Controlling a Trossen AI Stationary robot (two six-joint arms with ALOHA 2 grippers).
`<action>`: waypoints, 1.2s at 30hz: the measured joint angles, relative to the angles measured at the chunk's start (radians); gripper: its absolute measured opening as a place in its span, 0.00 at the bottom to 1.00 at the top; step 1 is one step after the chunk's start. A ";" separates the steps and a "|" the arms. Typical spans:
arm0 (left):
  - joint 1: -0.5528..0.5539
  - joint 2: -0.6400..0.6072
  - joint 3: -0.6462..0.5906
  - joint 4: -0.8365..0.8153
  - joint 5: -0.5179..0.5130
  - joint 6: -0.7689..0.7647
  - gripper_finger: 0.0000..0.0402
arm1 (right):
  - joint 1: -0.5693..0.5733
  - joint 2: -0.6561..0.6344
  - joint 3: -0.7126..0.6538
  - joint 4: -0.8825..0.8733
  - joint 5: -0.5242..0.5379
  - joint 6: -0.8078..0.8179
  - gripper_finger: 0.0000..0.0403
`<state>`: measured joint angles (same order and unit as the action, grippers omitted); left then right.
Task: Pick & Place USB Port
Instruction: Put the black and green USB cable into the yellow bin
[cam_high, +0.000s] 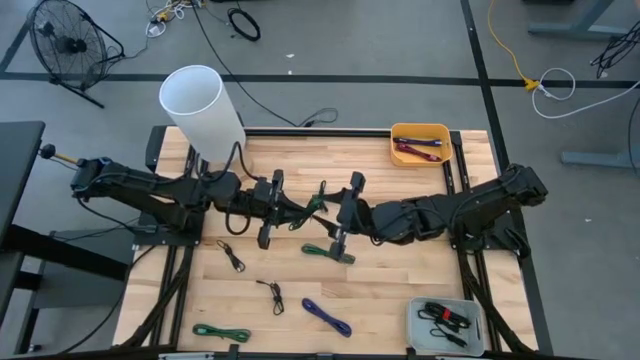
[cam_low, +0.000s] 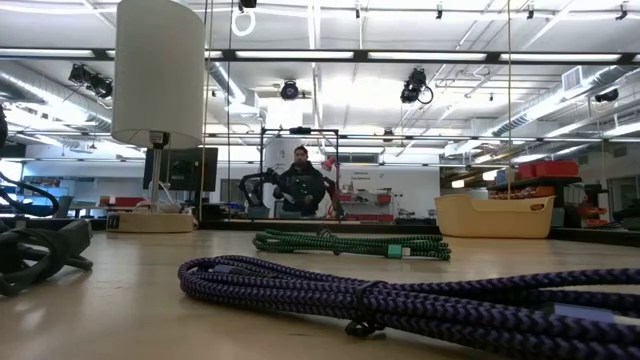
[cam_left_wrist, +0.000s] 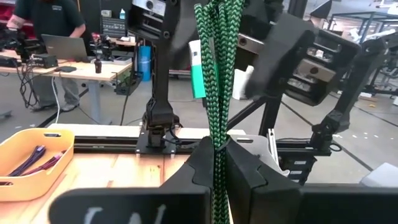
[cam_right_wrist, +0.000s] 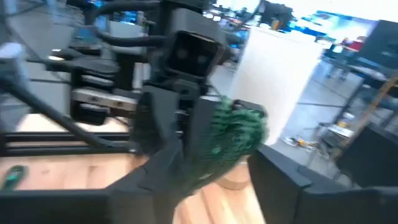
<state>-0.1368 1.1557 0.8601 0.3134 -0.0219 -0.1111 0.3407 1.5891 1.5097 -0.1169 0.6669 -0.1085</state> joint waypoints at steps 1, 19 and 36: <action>0.000 0.000 0.000 0.000 -0.003 -0.001 0.05 | -0.003 0.000 0.000 0.000 0.014 0.001 0.40; 0.000 0.000 0.000 -0.004 -0.025 0.003 0.24 | -0.020 -0.031 0.000 -0.361 0.150 0.141 0.03; -0.003 0.000 0.000 -0.056 -0.033 -0.008 0.23 | -0.296 -0.093 -0.006 -1.183 0.372 0.525 0.03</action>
<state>-0.1398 1.1561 0.8600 0.2575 -0.0551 -0.1192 0.0446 1.4963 1.5034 -1.2998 1.0389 0.4164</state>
